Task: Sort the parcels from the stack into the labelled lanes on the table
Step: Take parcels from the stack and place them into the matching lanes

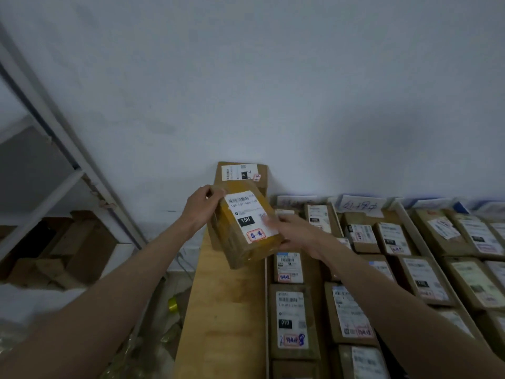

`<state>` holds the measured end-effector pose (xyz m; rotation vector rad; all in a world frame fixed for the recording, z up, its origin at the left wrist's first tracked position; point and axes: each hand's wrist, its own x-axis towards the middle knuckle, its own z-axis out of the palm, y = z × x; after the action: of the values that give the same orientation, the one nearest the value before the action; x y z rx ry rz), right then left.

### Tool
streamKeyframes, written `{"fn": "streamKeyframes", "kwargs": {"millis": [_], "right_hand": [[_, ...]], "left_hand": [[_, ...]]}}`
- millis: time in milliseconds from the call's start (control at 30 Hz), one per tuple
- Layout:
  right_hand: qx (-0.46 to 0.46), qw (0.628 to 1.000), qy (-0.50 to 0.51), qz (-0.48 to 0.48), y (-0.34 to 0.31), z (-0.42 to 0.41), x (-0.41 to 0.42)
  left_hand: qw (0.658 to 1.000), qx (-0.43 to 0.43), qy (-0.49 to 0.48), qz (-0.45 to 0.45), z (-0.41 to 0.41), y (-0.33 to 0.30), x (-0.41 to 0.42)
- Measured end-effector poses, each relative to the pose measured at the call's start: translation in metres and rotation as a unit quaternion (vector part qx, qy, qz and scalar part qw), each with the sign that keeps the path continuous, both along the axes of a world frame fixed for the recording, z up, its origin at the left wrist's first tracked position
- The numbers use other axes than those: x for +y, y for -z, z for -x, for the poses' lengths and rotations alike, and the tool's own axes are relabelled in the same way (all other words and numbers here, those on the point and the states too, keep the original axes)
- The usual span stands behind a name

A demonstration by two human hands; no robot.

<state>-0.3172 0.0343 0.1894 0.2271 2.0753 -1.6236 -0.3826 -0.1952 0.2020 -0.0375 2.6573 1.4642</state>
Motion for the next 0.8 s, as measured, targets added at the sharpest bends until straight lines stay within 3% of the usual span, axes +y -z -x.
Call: {"fn": "streamKeyframes", "kwargs": {"millis": [200,333,433,533,800], "right_hand": [[0.003,0.998,0.032,-0.055,0.011,-0.061,-0.005],[0.036,0.988,0.101,-0.108,0.003,-0.096,0.001],[0.061,0.979,0.135,-0.141,0.0,-0.125,0.011],[0.081,0.971,0.159,-0.159,-0.004,-0.16,0.02],[0.085,0.949,0.24,-0.184,-0.005,-0.276,0.05]], "left_hand": [[0.998,-0.035,0.033,0.046,-0.061,0.009,-0.003],[0.988,0.04,0.051,0.137,-0.1,0.008,-0.004],[0.963,0.099,0.078,0.239,-0.136,0.01,-0.005],[0.915,0.162,0.115,0.352,-0.179,0.01,0.001],[0.861,0.205,0.152,0.44,-0.299,0.011,0.034]]}}
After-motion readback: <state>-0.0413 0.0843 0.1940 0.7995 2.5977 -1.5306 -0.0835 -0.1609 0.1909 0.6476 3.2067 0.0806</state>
